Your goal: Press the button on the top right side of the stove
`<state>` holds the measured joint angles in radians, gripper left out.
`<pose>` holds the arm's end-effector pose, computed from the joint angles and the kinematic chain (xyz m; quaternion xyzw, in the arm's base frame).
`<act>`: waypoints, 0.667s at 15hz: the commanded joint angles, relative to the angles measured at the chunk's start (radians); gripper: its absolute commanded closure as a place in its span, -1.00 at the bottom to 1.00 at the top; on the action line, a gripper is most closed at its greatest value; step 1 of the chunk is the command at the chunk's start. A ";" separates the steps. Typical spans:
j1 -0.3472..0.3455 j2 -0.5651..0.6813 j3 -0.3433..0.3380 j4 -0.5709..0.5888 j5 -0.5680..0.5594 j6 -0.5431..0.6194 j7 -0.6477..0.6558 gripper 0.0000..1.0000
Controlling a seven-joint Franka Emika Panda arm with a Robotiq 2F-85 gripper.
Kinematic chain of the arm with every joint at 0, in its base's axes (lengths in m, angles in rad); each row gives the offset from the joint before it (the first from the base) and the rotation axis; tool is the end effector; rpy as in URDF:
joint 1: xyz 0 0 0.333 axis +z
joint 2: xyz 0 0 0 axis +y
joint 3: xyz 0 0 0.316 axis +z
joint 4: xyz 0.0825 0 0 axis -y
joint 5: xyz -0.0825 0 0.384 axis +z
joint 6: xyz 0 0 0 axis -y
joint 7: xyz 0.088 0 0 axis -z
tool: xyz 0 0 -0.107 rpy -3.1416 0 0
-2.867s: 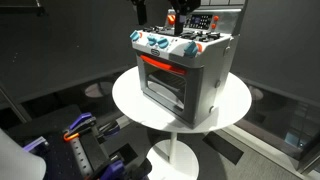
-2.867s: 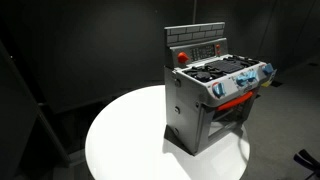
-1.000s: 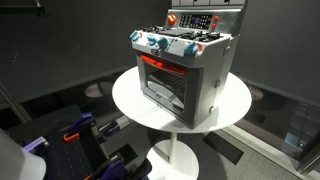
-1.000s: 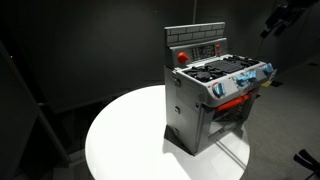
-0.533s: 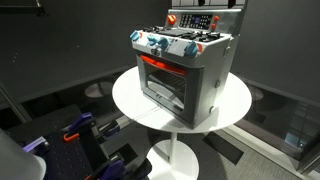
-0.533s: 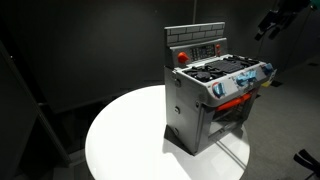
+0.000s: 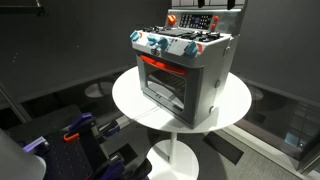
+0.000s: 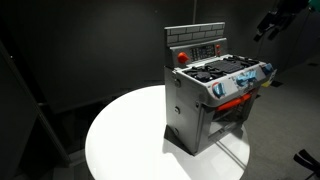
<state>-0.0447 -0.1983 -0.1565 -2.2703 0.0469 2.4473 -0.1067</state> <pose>0.5055 -0.1060 0.4783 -0.9802 0.0627 -0.1880 0.0047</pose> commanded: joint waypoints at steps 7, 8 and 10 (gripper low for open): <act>-0.016 0.163 0.068 0.099 -0.048 0.136 0.175 -1.00; -0.015 0.180 0.070 0.116 -0.051 0.139 0.188 -1.00; -0.016 0.212 0.073 0.147 -0.071 0.152 0.228 -1.00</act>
<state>-0.0480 -0.0437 -0.0971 -2.1944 0.0179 2.5908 0.0502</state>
